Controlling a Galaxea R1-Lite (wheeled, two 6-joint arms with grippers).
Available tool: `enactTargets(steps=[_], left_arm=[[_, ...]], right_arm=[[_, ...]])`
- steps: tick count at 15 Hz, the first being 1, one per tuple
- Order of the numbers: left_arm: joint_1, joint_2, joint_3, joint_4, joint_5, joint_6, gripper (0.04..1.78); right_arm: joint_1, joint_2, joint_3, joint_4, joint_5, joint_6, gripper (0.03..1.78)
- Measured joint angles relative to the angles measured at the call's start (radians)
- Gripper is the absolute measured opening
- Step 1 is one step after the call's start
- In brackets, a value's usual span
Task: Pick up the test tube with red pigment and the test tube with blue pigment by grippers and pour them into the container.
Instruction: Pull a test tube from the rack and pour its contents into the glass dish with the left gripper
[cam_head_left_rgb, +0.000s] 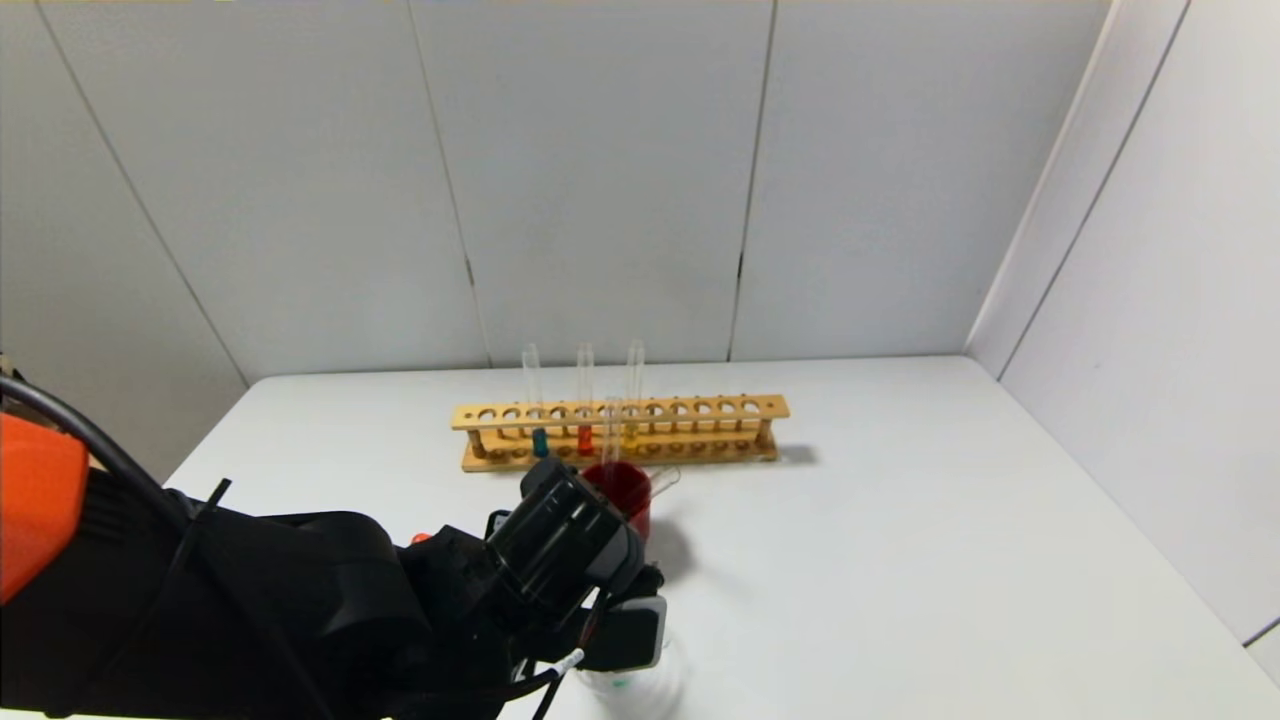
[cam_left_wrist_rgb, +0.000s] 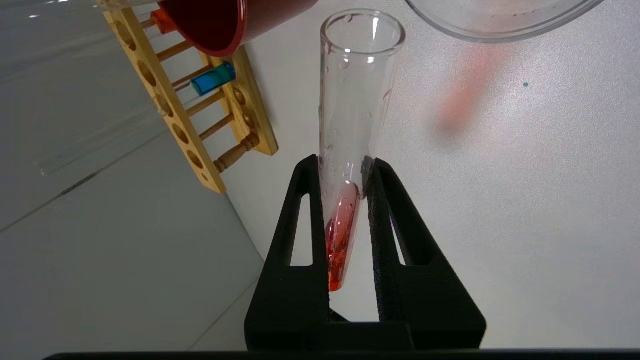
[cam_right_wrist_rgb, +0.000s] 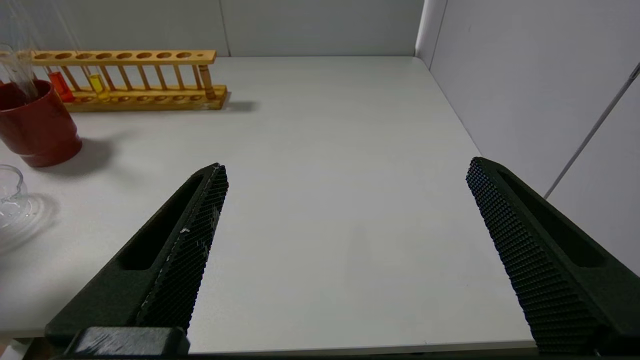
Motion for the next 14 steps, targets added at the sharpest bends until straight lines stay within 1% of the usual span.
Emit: enactTargets(steps=[4, 6, 9, 14], left_arm=[[-0.027, 0.022, -0.019, 0.007, 0.002, 0.014, 0.3], [-0.03, 0.026, -0.031, 0.019, 0.003, 0.015, 0.3], [-0.033, 0.029, -0.031, 0.031, 0.03, 0.018, 0.3], [-0.033, 0.03, -0.028, 0.036, 0.033, 0.019, 0.3]], right_arm=[[0.0, 0.0, 0.0, 0.0, 0.0, 0.0, 1.74], [0.0, 0.0, 0.0, 0.0, 0.0, 0.0, 1.74], [0.0, 0.0, 0.0, 0.0, 0.0, 0.0, 1.74], [0.0, 0.0, 0.0, 0.0, 0.0, 0.0, 1.74]])
